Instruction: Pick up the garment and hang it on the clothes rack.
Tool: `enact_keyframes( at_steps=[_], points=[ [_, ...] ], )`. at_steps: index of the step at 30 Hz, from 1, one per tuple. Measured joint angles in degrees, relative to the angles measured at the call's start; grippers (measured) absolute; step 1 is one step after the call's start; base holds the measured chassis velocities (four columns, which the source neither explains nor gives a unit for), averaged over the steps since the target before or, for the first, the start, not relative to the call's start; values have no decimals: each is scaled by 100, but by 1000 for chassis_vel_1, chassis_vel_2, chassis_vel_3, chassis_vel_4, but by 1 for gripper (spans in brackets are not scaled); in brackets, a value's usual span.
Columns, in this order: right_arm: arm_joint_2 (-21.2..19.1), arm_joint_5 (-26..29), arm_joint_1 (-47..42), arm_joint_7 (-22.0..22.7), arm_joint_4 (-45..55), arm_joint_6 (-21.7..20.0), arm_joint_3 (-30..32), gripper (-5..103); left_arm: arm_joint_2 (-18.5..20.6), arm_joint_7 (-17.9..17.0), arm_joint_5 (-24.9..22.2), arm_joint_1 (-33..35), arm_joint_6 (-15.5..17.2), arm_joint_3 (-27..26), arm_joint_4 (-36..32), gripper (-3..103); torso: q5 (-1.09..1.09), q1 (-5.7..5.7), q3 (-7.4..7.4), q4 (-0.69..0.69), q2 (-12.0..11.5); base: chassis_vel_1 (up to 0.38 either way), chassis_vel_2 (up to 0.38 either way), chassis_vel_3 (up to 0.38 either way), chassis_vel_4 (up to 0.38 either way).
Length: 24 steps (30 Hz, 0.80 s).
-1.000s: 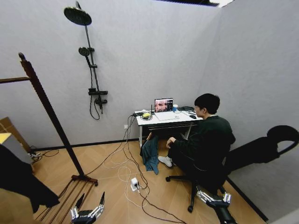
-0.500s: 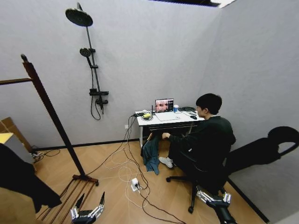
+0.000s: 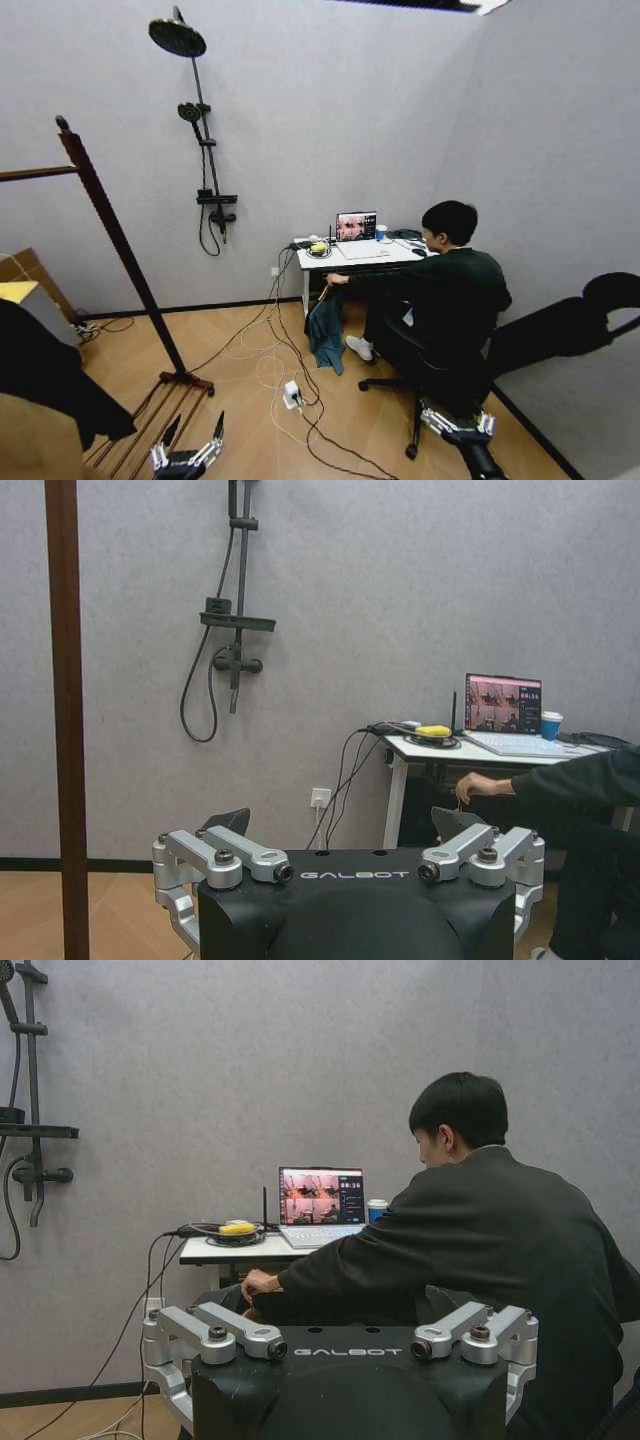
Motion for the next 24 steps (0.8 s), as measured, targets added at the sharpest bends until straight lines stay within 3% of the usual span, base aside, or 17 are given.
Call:
enact_keyframes(
  at_steps=[14,24],
  points=[
    [0,0,-1,0,0,0,0,100,0,0,0,0,0,0,0,100,1,-8,-4,0,-1,191,-180,-199,200],
    [0,0,-1,0,0,0,0,100,1,-1,0,1,0,0,0,100,-1,-6,-4,0,-6,313,-326,-313,314]
  ],
)
